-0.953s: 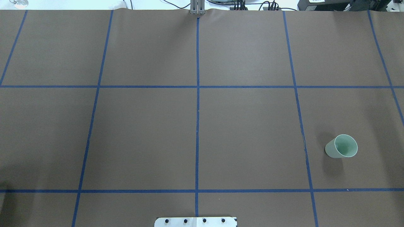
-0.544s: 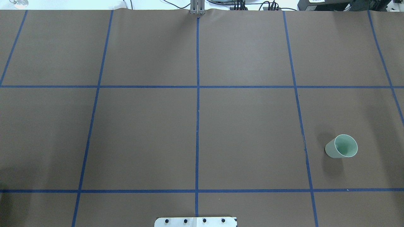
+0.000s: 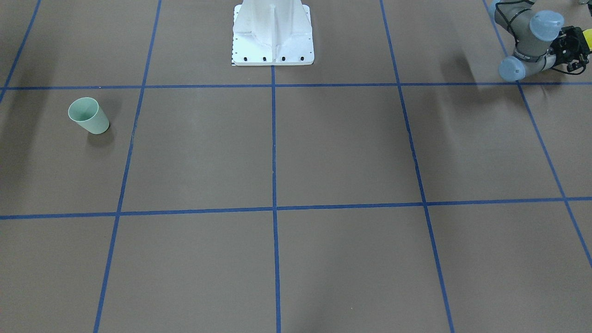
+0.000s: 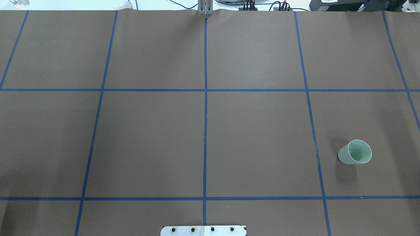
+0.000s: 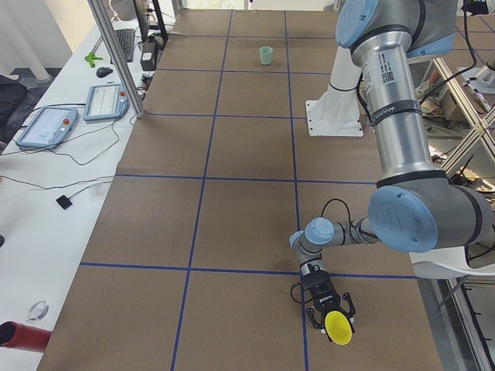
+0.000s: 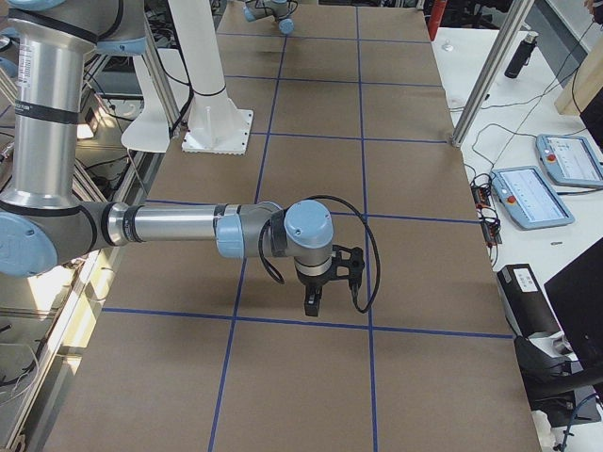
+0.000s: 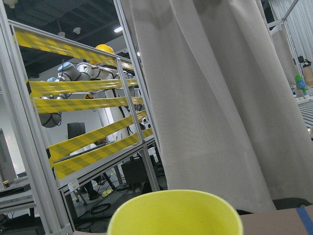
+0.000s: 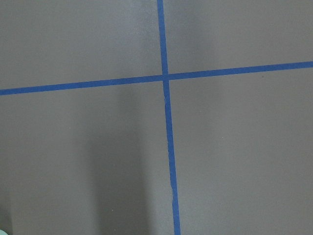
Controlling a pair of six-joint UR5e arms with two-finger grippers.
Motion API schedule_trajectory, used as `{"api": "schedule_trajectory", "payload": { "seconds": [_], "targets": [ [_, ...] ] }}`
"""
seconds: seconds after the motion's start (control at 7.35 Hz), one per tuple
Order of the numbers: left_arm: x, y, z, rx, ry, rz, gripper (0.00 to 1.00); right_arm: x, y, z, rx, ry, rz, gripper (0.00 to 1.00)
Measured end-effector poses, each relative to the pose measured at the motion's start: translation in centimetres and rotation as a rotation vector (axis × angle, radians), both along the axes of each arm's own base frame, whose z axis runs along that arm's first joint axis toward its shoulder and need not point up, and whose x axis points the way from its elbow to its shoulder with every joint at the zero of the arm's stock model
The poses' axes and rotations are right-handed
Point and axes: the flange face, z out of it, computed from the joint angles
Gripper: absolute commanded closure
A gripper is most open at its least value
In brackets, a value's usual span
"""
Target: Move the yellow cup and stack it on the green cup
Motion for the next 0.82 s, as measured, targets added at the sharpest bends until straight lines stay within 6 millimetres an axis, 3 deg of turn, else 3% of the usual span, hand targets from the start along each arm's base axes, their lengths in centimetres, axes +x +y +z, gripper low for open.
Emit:
{"api": "schedule_trajectory", "payload": {
  "seconds": [0.14, 0.27, 0.41, 0.68, 0.82],
  "targets": [
    [-1.6, -2.5, -1.4, 0.001, 0.042, 0.044, 1.00, 0.0, 0.0, 0.1, -0.003, 0.001, 0.000, 0.00],
    [-3.1, -6.7, -3.8, 0.023, 0.095, 0.097, 1.00, 0.0, 0.0, 0.4, -0.011, 0.001, 0.000, 0.00],
    [-4.1, -12.5, -7.2, 0.061, 0.150, 0.153, 1.00, 0.0, 0.0, 0.7, -0.017, 0.001, 0.000, 0.00],
    [-5.9, -25.3, -16.1, 0.137, 0.256, 0.277, 1.00, 0.0, 0.2, 0.8, -0.020, 0.000, 0.000, 0.00],
    [-5.9, -30.5, -20.9, 0.191, 0.308, 0.351, 1.00, 0.0, 0.2, 0.7, -0.018, -0.002, -0.001, 0.00]
  ]
}}
